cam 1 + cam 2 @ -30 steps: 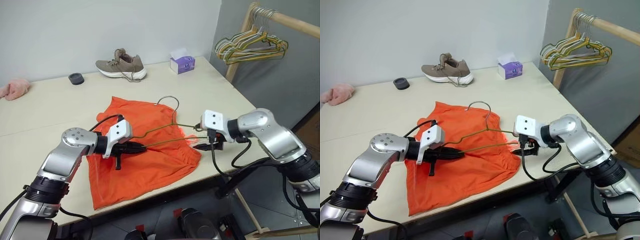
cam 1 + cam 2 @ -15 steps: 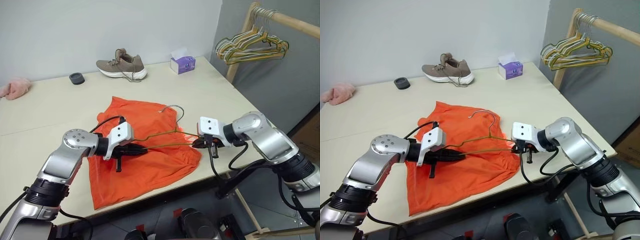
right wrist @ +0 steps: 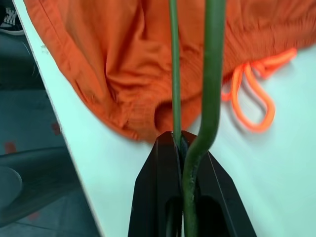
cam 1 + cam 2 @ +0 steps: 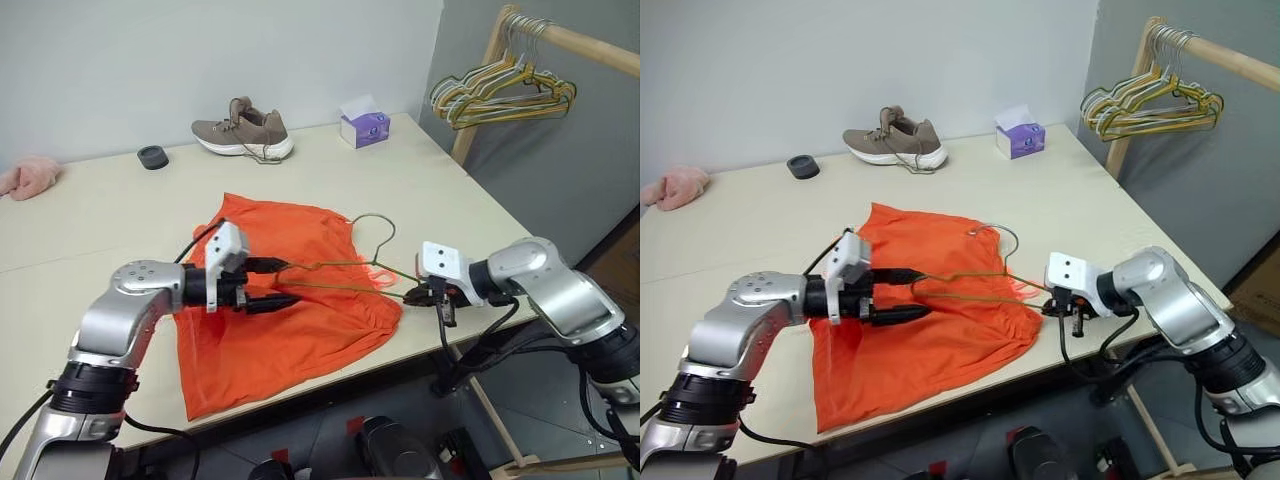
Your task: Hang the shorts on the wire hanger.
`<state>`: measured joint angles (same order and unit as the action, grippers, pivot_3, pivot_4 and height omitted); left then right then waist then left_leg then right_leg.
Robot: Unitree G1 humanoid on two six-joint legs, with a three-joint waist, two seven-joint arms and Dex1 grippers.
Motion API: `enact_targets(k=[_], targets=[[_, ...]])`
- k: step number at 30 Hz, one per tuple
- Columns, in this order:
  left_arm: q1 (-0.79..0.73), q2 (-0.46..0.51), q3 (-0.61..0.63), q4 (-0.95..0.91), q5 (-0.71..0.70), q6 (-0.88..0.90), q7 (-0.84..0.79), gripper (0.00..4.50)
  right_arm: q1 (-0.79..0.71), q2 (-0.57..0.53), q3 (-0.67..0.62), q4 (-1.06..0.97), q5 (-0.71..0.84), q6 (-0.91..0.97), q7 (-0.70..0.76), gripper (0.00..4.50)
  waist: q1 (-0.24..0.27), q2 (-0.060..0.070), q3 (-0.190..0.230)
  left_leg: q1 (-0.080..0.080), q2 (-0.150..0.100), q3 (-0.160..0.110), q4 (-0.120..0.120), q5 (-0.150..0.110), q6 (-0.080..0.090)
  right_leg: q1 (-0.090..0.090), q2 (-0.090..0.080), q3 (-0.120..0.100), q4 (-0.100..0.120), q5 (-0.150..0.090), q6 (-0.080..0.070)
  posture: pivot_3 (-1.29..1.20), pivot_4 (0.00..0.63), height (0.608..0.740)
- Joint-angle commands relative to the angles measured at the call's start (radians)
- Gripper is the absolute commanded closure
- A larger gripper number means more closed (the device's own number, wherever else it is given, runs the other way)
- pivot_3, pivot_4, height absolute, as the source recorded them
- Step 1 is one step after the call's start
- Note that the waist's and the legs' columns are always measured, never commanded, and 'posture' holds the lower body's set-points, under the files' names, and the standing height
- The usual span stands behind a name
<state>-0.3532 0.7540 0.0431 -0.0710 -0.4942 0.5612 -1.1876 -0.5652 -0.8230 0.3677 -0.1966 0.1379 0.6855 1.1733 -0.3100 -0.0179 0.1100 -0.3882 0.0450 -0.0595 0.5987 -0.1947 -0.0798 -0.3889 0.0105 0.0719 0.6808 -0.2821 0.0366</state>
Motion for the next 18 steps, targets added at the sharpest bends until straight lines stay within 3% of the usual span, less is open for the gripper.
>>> enact_targets(k=[1,8,18], targets=[[0.042,0.058,0.097,-0.018,-0.063,0.057,-0.003,0.77,0.044,-0.063,-0.101,-0.028,0.013,-0.003,-0.021,4.50,0.000,0.000,0.000,0.000,0.000,0.000,0.000,0.000,0.000,0.000,0.000,0.000,0.000,0.000,0.000,-0.27,0.066,0.740],[0.203,0.093,0.073,-0.019,-0.002,0.020,0.022,0.77,0.171,-0.131,-0.245,-0.053,0.062,0.079,-0.068,4.50,-0.005,-0.003,0.002,0.001,0.000,0.000,-0.001,-0.001,0.000,0.000,0.000,0.000,0.000,-0.002,-0.003,-0.29,0.074,0.740],[0.296,0.077,-0.068,0.034,0.154,-0.147,0.027,0.77,0.278,-0.165,-0.255,0.017,0.040,0.116,-0.125,4.50,-0.018,-0.007,0.004,0.002,0.001,0.002,-0.001,-0.002,0.001,0.000,0.000,0.002,0.000,-0.005,-0.008,-0.29,0.079,0.740]])
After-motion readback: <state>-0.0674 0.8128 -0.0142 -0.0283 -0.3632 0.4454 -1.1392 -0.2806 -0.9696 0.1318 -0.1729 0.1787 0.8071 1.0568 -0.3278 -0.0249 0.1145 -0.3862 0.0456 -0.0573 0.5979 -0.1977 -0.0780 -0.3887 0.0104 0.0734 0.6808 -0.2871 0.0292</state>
